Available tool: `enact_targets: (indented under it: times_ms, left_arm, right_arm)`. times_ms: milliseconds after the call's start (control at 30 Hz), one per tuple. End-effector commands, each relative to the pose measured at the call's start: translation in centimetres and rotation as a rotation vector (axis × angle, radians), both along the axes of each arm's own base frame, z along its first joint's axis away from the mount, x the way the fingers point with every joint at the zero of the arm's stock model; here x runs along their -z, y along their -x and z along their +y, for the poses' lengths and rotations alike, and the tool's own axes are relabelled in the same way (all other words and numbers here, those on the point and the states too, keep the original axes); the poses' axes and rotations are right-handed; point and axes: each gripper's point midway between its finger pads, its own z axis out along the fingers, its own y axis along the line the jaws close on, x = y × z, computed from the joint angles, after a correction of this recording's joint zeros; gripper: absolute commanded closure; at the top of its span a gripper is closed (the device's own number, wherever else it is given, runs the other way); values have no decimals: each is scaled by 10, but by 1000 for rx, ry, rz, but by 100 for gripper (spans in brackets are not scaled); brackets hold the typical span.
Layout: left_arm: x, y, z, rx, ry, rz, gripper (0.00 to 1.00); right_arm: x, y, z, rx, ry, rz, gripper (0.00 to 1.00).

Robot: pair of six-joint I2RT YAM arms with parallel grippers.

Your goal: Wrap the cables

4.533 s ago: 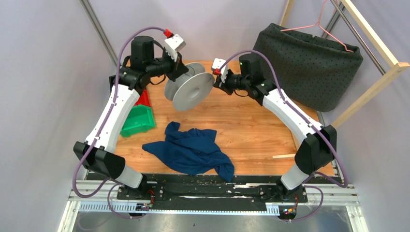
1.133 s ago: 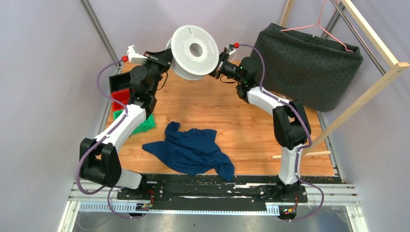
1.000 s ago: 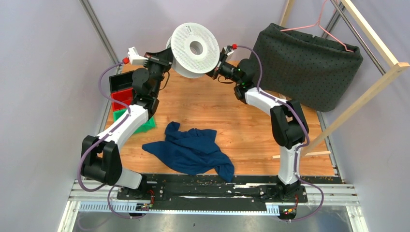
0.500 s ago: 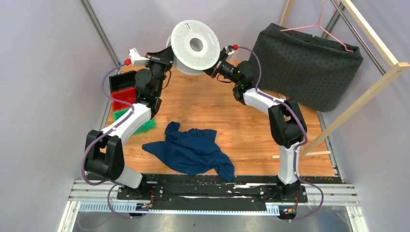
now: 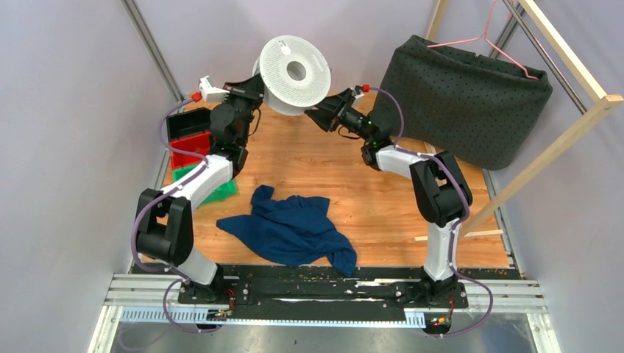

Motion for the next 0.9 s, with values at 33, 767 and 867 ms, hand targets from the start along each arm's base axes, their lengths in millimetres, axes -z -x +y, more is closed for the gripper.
enact_targets:
  times_ms: [33,767,867]
  left_arm:
    - [-40,7,-4,34,49,-121,100]
    - [63,-42,-33,356,-79,106,100]
    - [98,-48,-41,449,-85,172,100]
  right_arm:
    - [5,18,-16,-22,22,-27,41]
    - [104,83,-105,-41,859,-87,27]
    - [102,85,-133,45,999,-109,26]
